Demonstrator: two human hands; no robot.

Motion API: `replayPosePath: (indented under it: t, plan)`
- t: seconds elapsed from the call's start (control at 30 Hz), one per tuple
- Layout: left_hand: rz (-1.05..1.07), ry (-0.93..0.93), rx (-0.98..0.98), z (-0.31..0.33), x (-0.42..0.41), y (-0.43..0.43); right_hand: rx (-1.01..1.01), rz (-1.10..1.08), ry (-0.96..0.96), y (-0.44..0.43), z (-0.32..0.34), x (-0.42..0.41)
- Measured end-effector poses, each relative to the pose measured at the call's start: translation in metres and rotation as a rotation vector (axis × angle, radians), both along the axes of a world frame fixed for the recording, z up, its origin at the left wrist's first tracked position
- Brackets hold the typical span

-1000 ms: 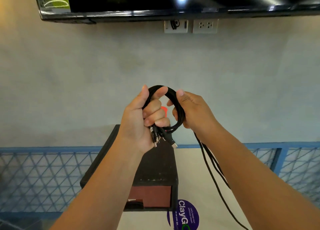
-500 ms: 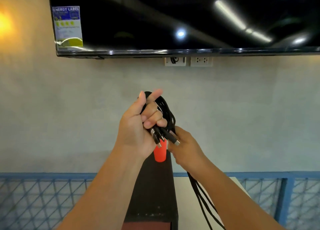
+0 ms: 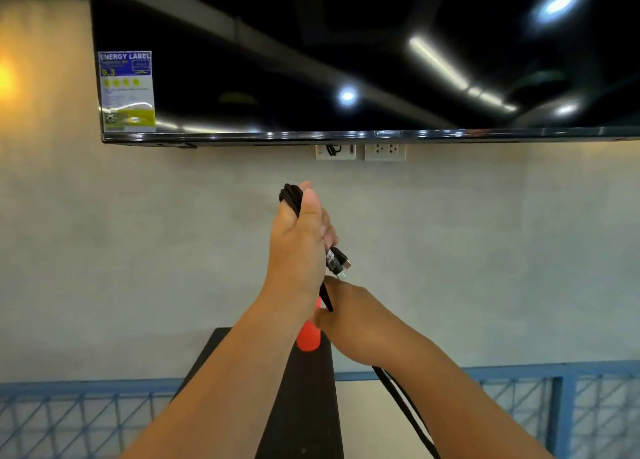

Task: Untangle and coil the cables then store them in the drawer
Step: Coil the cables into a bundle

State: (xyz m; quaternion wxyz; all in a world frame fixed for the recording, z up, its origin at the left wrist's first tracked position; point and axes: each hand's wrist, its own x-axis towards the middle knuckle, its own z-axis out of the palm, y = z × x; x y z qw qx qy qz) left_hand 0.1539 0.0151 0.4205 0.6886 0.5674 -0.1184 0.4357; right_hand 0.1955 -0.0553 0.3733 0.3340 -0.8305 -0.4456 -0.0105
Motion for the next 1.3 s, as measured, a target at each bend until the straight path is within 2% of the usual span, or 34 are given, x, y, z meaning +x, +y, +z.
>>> replayPosePath:
  t: [0.2, 0.4, 0.47, 0.6, 0.63, 0.7, 0.83, 0.97, 1.1, 1.17, 1.3]
  plan:
    - [0.172, 0.095, 0.183, -0.015, 0.01, 0.012, -0.102, -0.055, -0.037, -0.009, -0.002, -0.004]
    - [0.28, 0.148, 0.215, -0.024, 0.013, 0.025, -0.109, -0.04, 0.018, -0.009, -0.007, -0.011]
    - [0.369, 0.197, 0.364, -0.028, 0.014, 0.032, -0.138, -0.025, 0.015, -0.013, -0.004, -0.014]
    - [0.472, 0.377, 0.824, -0.042, 0.014, 0.042, -0.142, -0.014, -0.076, -0.024, 0.004, -0.016]
    - [0.44, 0.447, 0.867, -0.046, 0.015, 0.044, -0.12, -0.021, -0.098, -0.026, 0.006, -0.017]
    - [0.291, 0.594, 0.822, -0.053, 0.014, 0.048, -0.054, -0.043, -0.143, -0.029, 0.009, -0.015]
    - [-0.187, 0.752, 0.638, -0.053, -0.007, 0.042, 0.112, -0.03, -0.172, -0.035, 0.013, -0.007]
    - [-0.64, 0.682, 0.487, -0.052, -0.021, 0.043, 0.237, 0.0, -0.158, -0.037, 0.014, -0.002]
    - [-0.709, 0.642, 0.473, -0.047, -0.026, 0.046, 0.33, 0.053, -0.127, -0.036, 0.015, 0.004]
    - [-0.766, 0.611, 0.399, -0.048, -0.026, 0.048, 0.348, 0.083, -0.121, -0.035, 0.017, 0.007]
    - [-0.941, 0.48, 0.204, -0.047, -0.023, 0.053, 0.322, 0.181, 0.047, -0.033, 0.009, 0.01]
